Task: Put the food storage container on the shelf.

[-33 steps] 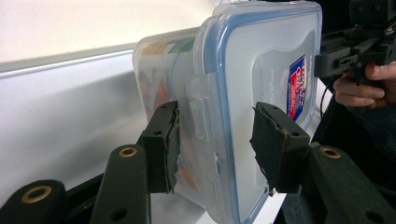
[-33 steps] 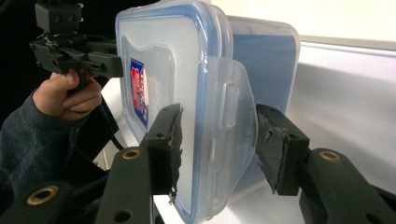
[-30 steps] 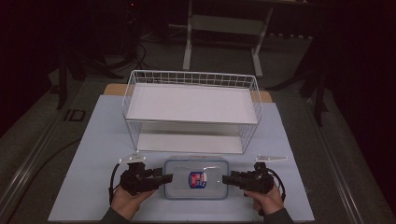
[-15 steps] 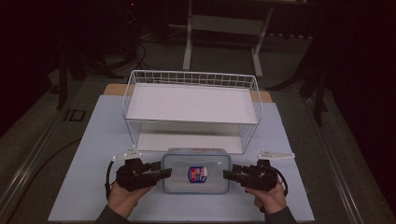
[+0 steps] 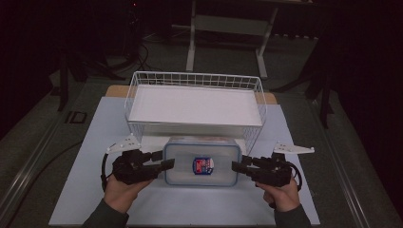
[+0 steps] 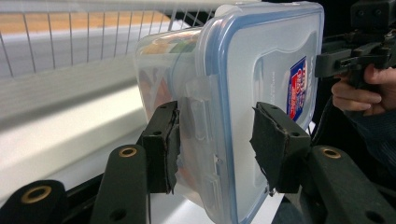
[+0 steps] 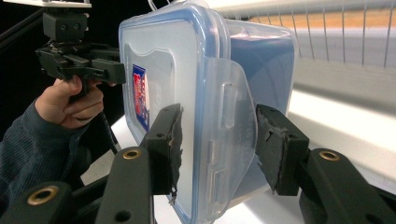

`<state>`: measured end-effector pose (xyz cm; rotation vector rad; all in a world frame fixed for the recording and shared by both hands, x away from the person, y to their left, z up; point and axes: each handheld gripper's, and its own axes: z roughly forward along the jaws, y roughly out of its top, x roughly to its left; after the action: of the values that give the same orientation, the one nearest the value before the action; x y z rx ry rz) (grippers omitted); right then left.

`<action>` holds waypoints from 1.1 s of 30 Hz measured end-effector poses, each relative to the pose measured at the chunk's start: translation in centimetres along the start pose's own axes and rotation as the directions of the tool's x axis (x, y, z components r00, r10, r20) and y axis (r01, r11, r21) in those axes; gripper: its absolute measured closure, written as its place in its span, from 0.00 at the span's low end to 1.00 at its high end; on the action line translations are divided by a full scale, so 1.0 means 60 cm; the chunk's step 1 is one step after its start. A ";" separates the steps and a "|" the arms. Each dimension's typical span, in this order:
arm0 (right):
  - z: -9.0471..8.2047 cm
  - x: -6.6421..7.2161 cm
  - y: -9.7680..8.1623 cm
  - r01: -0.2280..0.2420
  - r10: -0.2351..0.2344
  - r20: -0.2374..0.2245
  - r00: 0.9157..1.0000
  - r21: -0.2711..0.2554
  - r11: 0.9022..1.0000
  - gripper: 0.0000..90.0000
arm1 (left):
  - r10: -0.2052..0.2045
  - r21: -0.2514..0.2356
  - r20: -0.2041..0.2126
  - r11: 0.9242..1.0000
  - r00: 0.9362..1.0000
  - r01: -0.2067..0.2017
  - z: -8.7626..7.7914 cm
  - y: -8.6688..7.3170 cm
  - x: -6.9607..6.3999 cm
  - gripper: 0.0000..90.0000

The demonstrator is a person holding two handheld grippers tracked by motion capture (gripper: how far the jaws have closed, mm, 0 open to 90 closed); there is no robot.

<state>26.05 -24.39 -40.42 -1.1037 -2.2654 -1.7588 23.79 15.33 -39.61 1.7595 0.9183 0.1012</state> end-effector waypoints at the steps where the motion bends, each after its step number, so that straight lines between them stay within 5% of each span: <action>1: -0.002 0.002 0.006 0.006 -0.006 0.002 1.000 -0.004 1.000 0.58 | 0.008 -0.005 -0.001 1.000 1.000 -0.008 -0.002 0.006 -0.001 0.58; 21: -0.023 0.044 0.100 0.105 -0.103 0.017 0.995 -0.096 0.990 0.59 | 0.111 -0.089 -0.015 0.990 0.994 -0.111 -0.043 0.098 -0.018 0.58; 33: -0.029 0.048 0.148 0.121 -0.118 0.029 0.993 -0.147 0.982 0.59 | 0.126 -0.123 -0.015 0.984 0.992 -0.127 -0.047 0.145 -0.011 0.58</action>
<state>28.33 -23.69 -31.21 -1.0318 -2.2895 -1.9996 26.57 16.20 -30.90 1.7020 0.7885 0.2424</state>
